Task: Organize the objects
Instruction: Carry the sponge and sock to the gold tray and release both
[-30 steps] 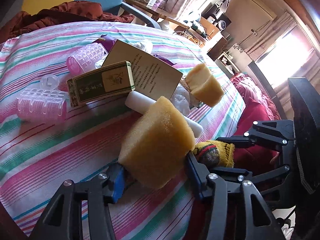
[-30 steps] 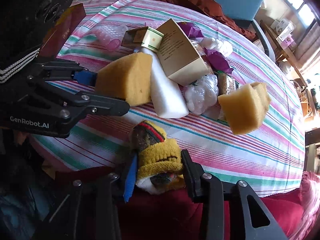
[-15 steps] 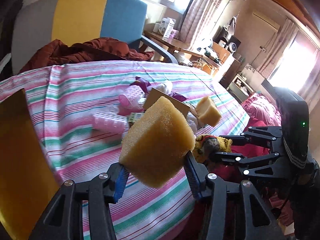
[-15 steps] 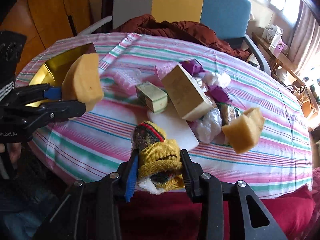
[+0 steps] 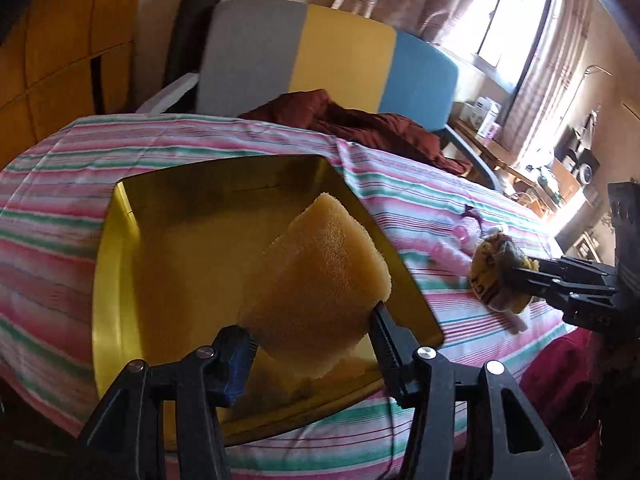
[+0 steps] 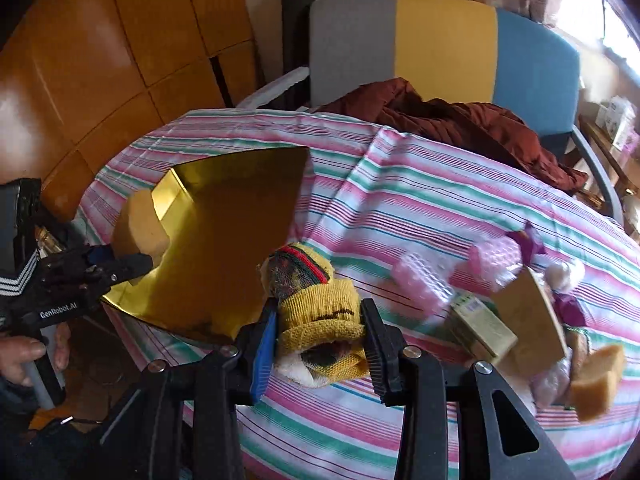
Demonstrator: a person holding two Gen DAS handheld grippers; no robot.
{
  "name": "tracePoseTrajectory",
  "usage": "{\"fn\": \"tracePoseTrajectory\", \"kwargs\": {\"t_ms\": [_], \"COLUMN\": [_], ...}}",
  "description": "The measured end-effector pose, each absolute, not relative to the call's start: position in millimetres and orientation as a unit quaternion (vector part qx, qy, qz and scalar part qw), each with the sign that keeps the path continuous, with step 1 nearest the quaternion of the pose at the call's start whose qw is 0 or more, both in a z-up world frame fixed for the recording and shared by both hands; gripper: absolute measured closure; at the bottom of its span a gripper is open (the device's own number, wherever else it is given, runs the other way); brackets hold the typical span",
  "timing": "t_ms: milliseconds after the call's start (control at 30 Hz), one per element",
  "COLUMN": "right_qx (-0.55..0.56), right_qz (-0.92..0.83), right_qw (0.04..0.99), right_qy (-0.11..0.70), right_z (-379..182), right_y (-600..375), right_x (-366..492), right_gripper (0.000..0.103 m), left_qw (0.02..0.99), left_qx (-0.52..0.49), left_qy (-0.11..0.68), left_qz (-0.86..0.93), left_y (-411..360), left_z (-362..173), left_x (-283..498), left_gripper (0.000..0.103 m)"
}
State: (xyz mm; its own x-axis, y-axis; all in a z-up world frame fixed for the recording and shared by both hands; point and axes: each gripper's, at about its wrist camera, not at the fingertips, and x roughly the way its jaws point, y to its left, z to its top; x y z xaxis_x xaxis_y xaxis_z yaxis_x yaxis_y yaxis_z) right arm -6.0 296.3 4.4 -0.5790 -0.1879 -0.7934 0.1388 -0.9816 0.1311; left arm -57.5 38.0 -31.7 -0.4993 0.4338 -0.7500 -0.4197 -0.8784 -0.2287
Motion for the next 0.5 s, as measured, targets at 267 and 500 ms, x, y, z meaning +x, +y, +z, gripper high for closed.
{"fn": "tracePoseTrajectory", "kwargs": {"t_ms": [267, 500], "right_qx": [0.472, 0.476], "right_qz": [-0.870, -0.870], "right_qw": [0.135, 0.118], "right_qy": [-0.040, -0.050], "right_z": [-18.4, -29.2], "right_y": [233.2, 205.7], "right_x": [-73.7, -127.0], "right_gripper": [0.063, 0.058], "left_qw": [0.168, 0.144], "left_qx": [-0.455, -0.465], "left_qy": [-0.006, 0.000], "left_qz": [0.875, 0.873], "left_y": [-15.3, -32.3], "left_z": [-51.4, -53.4], "left_x": [-51.8, -46.4], "left_gripper": [0.042, 0.021]}}
